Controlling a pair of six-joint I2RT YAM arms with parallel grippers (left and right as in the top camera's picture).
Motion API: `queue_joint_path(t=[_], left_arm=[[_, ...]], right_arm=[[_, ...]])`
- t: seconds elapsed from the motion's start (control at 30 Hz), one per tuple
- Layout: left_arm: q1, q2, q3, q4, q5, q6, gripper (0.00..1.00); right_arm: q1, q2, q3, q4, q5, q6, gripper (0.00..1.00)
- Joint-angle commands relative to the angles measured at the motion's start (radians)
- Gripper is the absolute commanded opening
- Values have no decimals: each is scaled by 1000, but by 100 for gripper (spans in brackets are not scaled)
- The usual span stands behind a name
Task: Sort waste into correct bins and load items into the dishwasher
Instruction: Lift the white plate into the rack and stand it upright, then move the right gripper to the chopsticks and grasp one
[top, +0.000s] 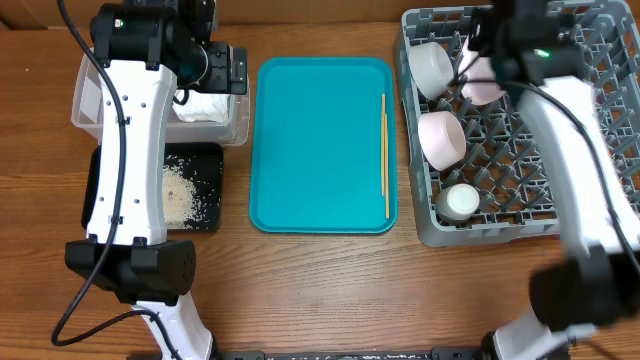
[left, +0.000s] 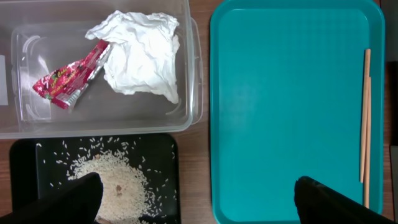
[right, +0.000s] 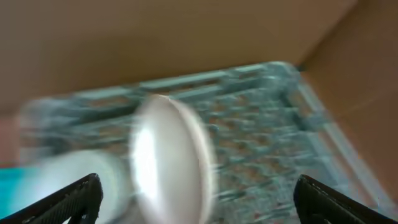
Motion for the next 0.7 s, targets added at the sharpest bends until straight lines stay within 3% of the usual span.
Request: queue_joint_path(t=[0.0, 0.03, 0.17, 0.27, 0.43, 0.67], left_arm=[[-8, 0, 13, 1, -10, -18, 100], [-8, 0, 13, 2, -11, -18, 100], [-8, 0, 13, 2, -11, -18, 100], [-8, 0, 13, 2, -10, -18, 100], [-8, 0, 13, 2, -10, -18, 100], [-8, 0, 13, 2, -10, -18, 100]], right_arm=[[13, -107, 7, -31, -512, 144, 100], [13, -110, 7, -33, -726, 158, 100], [44, -79, -9, -25, -981, 204, 100], [109, -36, -37, -42, -886, 203, 100], [231, 70, -94, -106, -597, 211, 77], [345, 235, -133, -170, -402, 210, 62]])
